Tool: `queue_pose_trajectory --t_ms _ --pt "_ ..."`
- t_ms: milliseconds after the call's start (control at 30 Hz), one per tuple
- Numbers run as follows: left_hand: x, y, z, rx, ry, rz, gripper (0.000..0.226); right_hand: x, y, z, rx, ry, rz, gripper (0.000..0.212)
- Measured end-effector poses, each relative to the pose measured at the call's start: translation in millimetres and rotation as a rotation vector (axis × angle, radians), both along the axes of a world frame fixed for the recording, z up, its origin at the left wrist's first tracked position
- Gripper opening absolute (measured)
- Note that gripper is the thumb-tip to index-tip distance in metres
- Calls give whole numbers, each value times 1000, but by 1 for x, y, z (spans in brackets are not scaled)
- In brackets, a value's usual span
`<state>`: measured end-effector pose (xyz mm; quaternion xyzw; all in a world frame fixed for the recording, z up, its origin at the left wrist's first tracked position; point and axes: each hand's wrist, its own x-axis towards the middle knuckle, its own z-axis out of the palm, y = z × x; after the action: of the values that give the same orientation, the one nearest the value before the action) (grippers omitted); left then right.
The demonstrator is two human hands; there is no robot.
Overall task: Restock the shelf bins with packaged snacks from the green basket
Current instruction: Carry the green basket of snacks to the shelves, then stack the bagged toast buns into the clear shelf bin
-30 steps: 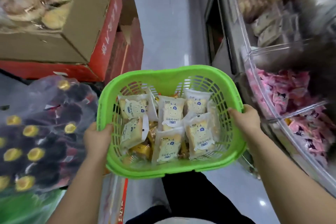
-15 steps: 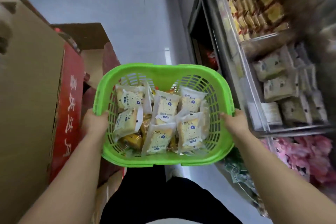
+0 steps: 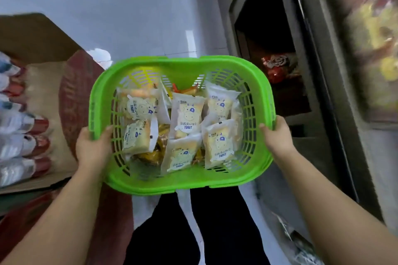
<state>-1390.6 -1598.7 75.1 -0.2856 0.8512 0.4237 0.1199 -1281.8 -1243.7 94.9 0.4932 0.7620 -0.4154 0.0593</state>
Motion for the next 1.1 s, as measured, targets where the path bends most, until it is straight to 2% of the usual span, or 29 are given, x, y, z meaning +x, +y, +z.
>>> queue_pose_trajectory --t_ms 67,133,233,333,433,533,600,633,667,733,767,800,867,900,967,1033,1100 --pt "-20 8 -52 25 26 -10 23 -30 11 -51 23 9 16 28" --pt "-36 16 -90 38 36 -25 9 -53 19 -86 44 -4 22 30" --pt "-62 28 -158 34 50 -18 8 -85 33 -153 55 -56 55 37" --pt "-85 40 -217 -31 44 -36 26 -111 47 -206 91 -74 93 37" --pt "-103 46 -250 -85 80 -57 28 -126 58 -235 138 -28 86 31" --pt "-114 44 -255 -80 51 -101 30 -131 67 -240 177 -78 168 41" --pt "-116 45 -247 -152 34 -191 42 -130 67 -230 403 -127 341 60" --pt "-114 47 -238 -272 73 -244 52 -128 64 -224 583 -102 458 66" --pt "-110 52 -228 -379 189 -292 58 -128 58 -219 721 -35 584 66" --pt "-106 71 -209 -418 533 -498 50 -134 41 -218 744 89 835 54" --pt "-104 84 -203 -353 642 -657 42 -138 32 -223 684 82 963 48" --pt "-102 96 -204 -260 656 -834 35 -142 24 -230 625 21 1074 45" --pt "-97 122 -211 -134 433 -1122 35 -150 14 -247 549 -157 1207 46" --pt "-95 134 -220 -160 278 -1230 40 -154 13 -253 535 -246 1233 46" --pt "-94 151 -237 -329 56 -1372 46 -157 17 -262 578 -333 1233 43" --pt "-94 158 -244 -379 -3 -1371 37 -157 23 -262 597 -322 1210 35" --pt "-98 156 -242 -303 9 -1294 24 -152 26 -256 435 -236 1184 24"
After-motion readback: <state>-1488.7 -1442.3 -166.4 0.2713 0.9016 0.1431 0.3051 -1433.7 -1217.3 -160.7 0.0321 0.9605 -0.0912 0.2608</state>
